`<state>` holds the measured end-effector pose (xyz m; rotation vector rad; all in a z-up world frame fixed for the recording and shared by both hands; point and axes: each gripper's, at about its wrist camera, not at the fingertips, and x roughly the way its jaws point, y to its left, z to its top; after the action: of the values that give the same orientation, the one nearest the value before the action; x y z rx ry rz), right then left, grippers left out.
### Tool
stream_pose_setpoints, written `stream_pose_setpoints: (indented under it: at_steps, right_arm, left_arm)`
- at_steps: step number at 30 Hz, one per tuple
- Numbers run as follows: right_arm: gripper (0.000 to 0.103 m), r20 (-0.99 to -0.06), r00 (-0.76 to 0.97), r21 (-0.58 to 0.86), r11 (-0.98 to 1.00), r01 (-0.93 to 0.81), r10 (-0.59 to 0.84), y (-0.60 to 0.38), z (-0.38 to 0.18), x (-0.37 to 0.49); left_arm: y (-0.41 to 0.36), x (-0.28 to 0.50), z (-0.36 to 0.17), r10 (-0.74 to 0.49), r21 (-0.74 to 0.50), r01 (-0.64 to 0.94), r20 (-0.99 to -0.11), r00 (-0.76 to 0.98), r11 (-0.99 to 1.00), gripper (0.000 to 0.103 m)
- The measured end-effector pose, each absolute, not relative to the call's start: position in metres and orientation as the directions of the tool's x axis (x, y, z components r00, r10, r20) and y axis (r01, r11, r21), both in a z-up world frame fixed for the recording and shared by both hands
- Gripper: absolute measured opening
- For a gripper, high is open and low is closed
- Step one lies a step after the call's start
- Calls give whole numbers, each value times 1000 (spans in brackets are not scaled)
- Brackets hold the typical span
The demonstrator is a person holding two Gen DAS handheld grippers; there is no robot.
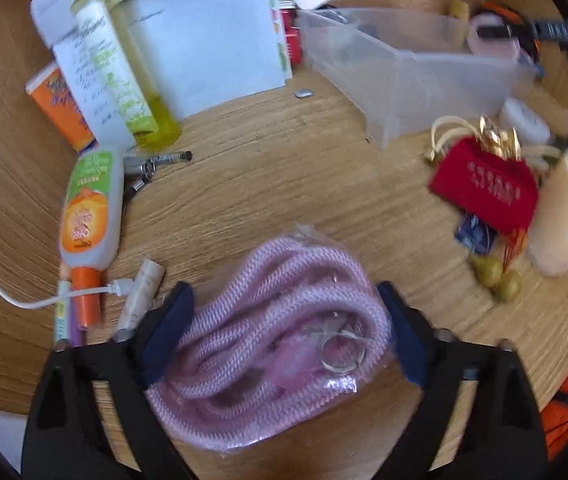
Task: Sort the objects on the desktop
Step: 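Lower the pink compact into the box and open the right gripper while the left carries the rope bag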
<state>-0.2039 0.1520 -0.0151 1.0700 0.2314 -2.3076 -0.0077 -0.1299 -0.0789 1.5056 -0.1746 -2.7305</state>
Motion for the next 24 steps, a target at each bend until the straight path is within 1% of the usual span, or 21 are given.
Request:
stream_pose_setpoints:
  at_steps: [1,4,6,9,13,15,16,24]
  right_arm:
    - [60,-750,-505,81,-817,571,-427,150,-18,-206]
    - [60,-768,-484,86,-816,571,-420,148,-25,-211]
    - [60,-778,-468,95,-814,573,-420,147,-29,-214]
    - [60,-783,-463,91,-813,575,-415,146,-30,-216]
    - [60,-791,-450,91,-808,583,-414,144,-31,-217]
    - [60,-792,-454,81,-806,586,-409,142,-31,-217]
    - [60,-792,-453,79,-805,588,-409,142,-31,-217]
    - [60,-809,-443,50,-797,602,-385,135,-36,-222]
  left_arm:
    - [-133,-10,-79,-68,86,-8,-841,-537,-996,81]
    - [-130,-14,-78,-90,80,43,-836,-542,-996,73]
    - [-127,-15,-75,-104,81,65,-833,-544,-995,64]
    - [-126,-14,-67,-101,57,95,-828,-552,-994,60]
    - [-130,-11,-56,-81,7,132,-820,-567,-991,57]
    - [-136,-10,-44,-53,-42,145,-802,-595,-989,53]
    - [-136,-10,-38,-52,-48,147,-794,-606,-988,52]
    - [-132,-32,-2,-2,-97,105,-725,-689,-990,51]
